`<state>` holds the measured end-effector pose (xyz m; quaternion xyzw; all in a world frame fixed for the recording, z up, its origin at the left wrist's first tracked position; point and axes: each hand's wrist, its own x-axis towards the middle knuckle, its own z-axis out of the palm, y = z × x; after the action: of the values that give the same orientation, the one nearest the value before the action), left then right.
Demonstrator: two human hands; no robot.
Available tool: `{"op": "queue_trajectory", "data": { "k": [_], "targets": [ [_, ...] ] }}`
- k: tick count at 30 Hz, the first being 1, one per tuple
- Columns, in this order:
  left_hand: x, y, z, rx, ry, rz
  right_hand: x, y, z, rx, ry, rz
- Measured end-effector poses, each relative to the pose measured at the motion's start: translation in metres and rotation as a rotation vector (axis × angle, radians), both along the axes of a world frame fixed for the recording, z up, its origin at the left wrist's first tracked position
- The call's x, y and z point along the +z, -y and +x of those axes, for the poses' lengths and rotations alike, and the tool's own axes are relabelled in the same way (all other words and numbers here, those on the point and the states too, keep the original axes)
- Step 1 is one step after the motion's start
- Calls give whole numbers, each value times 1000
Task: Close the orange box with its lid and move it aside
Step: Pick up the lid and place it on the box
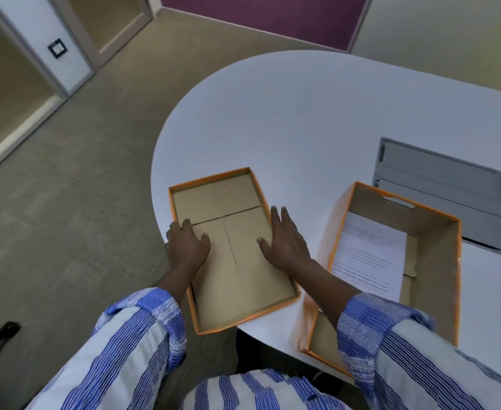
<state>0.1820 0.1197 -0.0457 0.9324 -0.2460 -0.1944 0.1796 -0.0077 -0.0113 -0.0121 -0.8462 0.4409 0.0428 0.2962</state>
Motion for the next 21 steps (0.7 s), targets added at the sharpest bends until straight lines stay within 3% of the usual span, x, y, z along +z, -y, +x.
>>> {"op": "queue_trajectory", "data": {
  "k": [5, 12, 17, 21],
  "targets": [
    [-11, -21, 8, 160, -134, 55, -17, -7, 0, 15, -209, 86],
    [-14, -28, 10, 312, -291, -25, -25, -10, -5, 41, -288, 102],
    [-1, -26, 14, 346, -310, -206, -8, -11, 8, 40, -250, 61],
    [24, -9, 15, 385, -240, -381, 20, -13, 34, 60, -58, 43]
  ]
}}
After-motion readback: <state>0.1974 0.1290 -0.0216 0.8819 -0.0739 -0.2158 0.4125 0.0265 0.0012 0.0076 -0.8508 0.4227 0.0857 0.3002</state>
